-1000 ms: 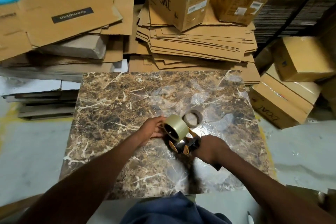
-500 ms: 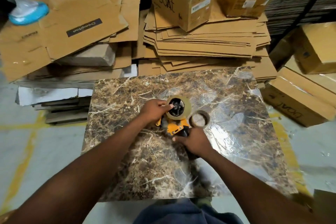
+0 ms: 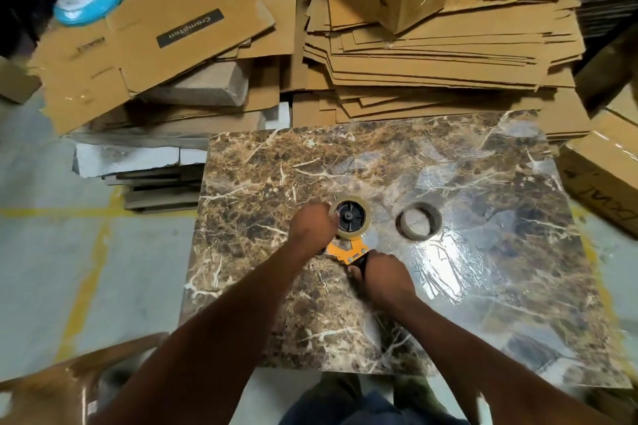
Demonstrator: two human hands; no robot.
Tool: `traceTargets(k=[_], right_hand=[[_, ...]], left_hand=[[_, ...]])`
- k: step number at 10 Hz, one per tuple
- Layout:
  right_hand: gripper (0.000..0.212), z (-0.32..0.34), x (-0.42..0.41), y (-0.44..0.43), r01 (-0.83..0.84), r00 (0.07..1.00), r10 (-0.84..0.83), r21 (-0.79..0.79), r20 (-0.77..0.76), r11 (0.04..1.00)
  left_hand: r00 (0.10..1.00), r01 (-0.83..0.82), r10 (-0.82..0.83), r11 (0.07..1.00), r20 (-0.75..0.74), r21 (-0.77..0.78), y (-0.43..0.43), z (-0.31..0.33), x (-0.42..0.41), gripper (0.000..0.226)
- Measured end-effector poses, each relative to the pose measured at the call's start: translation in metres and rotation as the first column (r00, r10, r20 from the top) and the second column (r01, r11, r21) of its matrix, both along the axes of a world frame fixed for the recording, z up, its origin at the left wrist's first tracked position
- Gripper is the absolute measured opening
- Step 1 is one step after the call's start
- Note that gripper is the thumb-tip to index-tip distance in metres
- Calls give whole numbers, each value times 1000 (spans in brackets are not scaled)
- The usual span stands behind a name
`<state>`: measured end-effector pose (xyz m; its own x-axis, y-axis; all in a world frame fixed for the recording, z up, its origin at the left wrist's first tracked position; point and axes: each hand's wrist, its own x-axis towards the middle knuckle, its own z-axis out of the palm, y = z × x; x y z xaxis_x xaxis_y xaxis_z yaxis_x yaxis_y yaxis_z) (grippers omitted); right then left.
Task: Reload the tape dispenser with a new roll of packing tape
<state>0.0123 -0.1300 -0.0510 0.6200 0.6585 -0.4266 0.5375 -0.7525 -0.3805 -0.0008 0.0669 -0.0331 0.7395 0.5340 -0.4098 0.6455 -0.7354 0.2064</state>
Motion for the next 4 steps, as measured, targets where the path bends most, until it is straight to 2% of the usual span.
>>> traceTargets(k=[1,2,3,4], right_hand=[[44,0,-3,0,55,997,-56,30,54,998],[77,6,0,1,3,982,-12,46,189,999],[101,8,17,-1,-131,936,126,-9,328,991],[109,22,29,-5,-163,929,171,-51,328,985]], left_hand=[[996,52,-50,998,72,-29,4,-7,-7,38],[989,145,-145,989,30,-32,10,-9,-16,64],[961,271,-270,963,52,0,17,-7,-15,89],[906,421,-422,906,21,54,17,13,-15,98]])
